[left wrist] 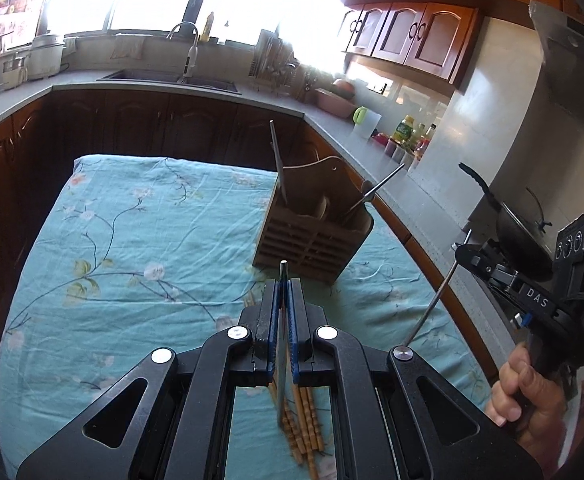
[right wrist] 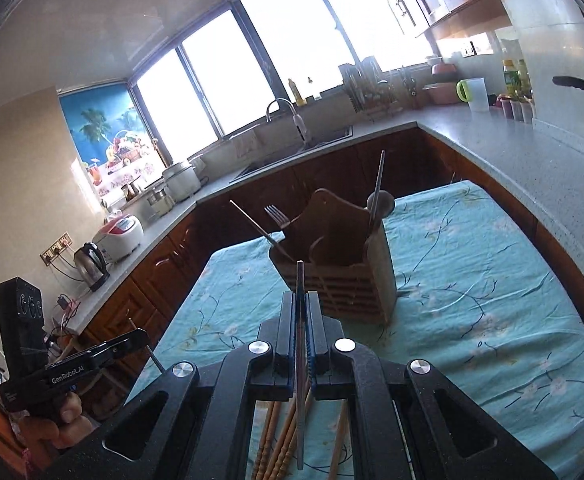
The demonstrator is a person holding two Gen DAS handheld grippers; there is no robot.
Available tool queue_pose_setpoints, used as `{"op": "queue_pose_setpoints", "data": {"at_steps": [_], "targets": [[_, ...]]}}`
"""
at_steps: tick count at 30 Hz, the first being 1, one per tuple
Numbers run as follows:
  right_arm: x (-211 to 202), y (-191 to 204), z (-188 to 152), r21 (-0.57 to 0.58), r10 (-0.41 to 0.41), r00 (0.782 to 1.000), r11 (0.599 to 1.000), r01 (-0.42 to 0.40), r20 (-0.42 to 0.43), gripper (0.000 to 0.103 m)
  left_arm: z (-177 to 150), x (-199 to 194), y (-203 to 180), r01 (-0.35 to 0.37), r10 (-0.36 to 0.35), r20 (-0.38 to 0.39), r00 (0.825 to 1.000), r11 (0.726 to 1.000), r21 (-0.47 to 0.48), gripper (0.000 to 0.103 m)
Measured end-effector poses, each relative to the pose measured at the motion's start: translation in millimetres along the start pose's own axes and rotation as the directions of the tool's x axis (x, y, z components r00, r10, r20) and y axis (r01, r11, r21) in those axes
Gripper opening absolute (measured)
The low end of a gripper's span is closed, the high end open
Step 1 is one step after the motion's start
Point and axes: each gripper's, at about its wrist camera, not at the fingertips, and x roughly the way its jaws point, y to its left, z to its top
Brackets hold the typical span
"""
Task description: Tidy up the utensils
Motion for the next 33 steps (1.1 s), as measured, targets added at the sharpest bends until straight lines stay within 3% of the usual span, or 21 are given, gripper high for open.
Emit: {"op": "queue_pose_setpoints", "data": {"at_steps": [21,33], "targets": [[0.7,-14.7,36.5,0.01,-0.038,0.995,0.999,0.037,0.092,0.004,38.2,1.7,-4.9,0.003,-0.004,0.079,0.997,1.0,0.003,0.004],[15.4,-24.0,84.5,0.013,-0.094,0.972,0.996,0.093,0.215,0.004,108.5,14.3,-20.7,0.009,-0.019,0.198,0.98,0.999,0.053,0.004]]}}
